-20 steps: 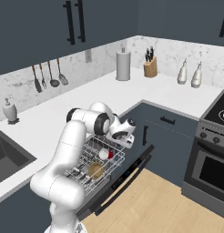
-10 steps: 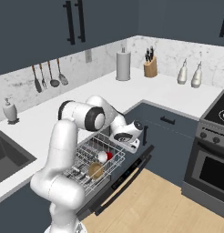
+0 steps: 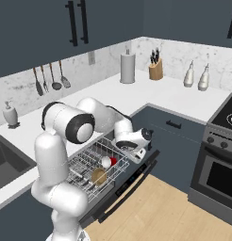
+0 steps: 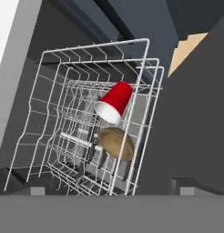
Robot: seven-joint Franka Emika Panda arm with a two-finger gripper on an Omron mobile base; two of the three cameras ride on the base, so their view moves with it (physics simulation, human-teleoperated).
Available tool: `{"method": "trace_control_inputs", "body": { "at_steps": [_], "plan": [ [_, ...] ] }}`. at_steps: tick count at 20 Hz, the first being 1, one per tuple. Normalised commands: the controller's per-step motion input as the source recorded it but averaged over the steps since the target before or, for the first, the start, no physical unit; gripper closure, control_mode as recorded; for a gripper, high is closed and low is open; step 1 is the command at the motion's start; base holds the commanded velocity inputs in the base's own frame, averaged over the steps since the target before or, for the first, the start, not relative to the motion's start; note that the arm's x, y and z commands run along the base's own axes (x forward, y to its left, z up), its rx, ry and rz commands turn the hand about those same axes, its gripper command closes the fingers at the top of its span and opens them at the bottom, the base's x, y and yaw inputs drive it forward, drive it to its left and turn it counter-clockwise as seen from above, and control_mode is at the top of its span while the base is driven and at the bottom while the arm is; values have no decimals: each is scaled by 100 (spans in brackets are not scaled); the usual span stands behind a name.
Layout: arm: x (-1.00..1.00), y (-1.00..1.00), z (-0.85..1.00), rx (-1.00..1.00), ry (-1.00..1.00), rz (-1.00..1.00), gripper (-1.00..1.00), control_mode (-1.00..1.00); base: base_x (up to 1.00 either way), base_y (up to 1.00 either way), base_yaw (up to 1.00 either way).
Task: Pick up the cup and bowl from the counter, place them in the dishwasher, and close the dishwasher door.
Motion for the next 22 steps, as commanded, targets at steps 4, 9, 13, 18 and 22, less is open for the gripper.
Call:
{"method": "trace_control_inputs", "body": {
  "at_steps": [4,9,13,18,22],
  "plan": [
    [-62,-27,24,12,0,-6,-100,-100,0,0,0],
    [-56,-38,7,14,0,-4,-100,-100,0,0,0],
    [-39,-26,1,14,0,-1,-100,-100,0,0,0],
    [-32,-31,0,18,-1,0,-100,-100,0,0,0],
    [-29,-34,-1,16,-3,0,-100,-100,0,0,0]
  ]
}}
